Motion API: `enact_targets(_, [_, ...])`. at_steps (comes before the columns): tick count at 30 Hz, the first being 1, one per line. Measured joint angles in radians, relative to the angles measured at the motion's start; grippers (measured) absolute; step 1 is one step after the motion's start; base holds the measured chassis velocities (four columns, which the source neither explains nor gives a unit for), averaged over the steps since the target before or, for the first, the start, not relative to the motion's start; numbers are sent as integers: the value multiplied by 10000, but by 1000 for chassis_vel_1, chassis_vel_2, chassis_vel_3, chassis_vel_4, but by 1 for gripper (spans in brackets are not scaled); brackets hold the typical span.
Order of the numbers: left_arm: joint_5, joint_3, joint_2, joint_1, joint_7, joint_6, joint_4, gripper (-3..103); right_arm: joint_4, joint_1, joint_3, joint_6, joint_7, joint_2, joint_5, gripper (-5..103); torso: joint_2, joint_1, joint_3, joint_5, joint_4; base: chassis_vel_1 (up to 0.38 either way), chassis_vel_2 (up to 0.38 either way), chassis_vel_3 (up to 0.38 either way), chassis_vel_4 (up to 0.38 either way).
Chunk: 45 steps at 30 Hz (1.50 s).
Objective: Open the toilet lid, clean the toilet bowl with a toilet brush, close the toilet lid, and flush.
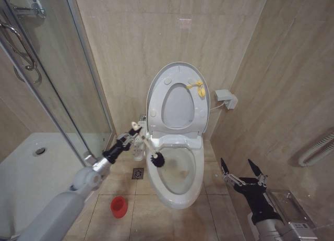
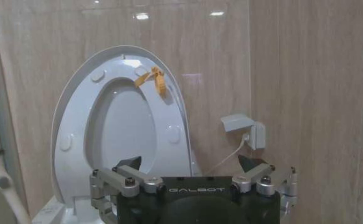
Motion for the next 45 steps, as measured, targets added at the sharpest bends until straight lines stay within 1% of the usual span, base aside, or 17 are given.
enact_targets(3, [23,729,-767,-993,337,-371,1446,20,0,0,0,0,2,-1,0,100,-1,0,0,0,-1,0,0,0,0])
enact_targets(4, [23,729,-767,-993,337,-371,1446,20,0,0,0,0,2,-1,0,100,-1,0,0,0,-1,0,0,0,0])
enact_targets(6, [202,1124,-1246,-1563,421,-552,2184,20,0,1,-1,0,-1,-1,1,100,-1,0,0,2,-2,0,0,0,0])
enact_targets(11, [507,1569,-1701,-2053,460,-677,2976,20,0,0,0,0,4,-1,0,100,-1,0,0,1,-2,0,0,0,0])
enact_targets(14, [853,2203,-2109,-2451,531,-872,3928,20,0,0,0,0,0,-2,1,100,-1,0,0,2,1,0,0,0,0])
enact_targets(19, [1212,2644,-2473,-2692,729,-1142,4915,20,0,0,0,0,0,-1,0,100,-1,0,0,0,2,0,0,0,0])
enact_targets(21, [1525,2904,-2712,-2845,813,-1431,5600,20,0,0,0,0,0,-1,0,100,-1,0,-1,1,1,0,0,0,0])
enact_targets(23, [1651,3035,-2786,-2882,822,-1551,5790,20,0,0,0,0,0,-2,1,100,-1,0,-1,1,1,0,0,0,0])
enact_targets(26, [2224,3295,-3082,-2951,867,-1945,6298,20,0,0,0,0,-1,-1,1,100,0,0,-1,2,2,0,0,0,0])
enact_targets(27, [2509,3296,-3216,-2983,898,-2120,6492,20,0,0,0,0,0,-1,1,100,0,0,-1,1,1,0,0,0,0])
enact_targets(28, [2509,3296,-3216,-2983,898,-2120,6492,20,0,0,0,0,0,-1,1,100,0,0,-1,1,1,0,0,0,0])
enact_targets(30, [3599,3016,-3694,-3096,1068,-2651,7182,20,0,0,0,0,0,-1,0,100,0,0,-1,1,-2,0,0,0,0])
enact_targets(31, [3599,3016,-3694,-3096,1068,-2651,7182,20,0,0,0,0,0,-1,0,100,0,0,-1,1,-2,0,0,0,0])
enact_targets(34, [4378,2724,-4191,-3133,1143,-2952,7772,20,0,0,0,0,0,-1,0,100,0,0,-1,1,-2,0,0,0,0])
enact_targets(40, [4504,2539,-4469,-3093,964,-2941,7752,20,0,0,-1,0,0,-2,1,100,0,0,0,2,3,0,0,0,0])
enact_targets(43, [4284,2210,-4723,-3131,744,-2826,7453,20,0,0,0,0,0,-2,1,100,0,0,-1,2,2,0,0,0,0])
enact_targets(45, [3927,1753,-5125,-3227,522,-2717,7311,20,0,0,0,0,0,-2,0,100,0,0,-1,3,-1,0,0,0,0])
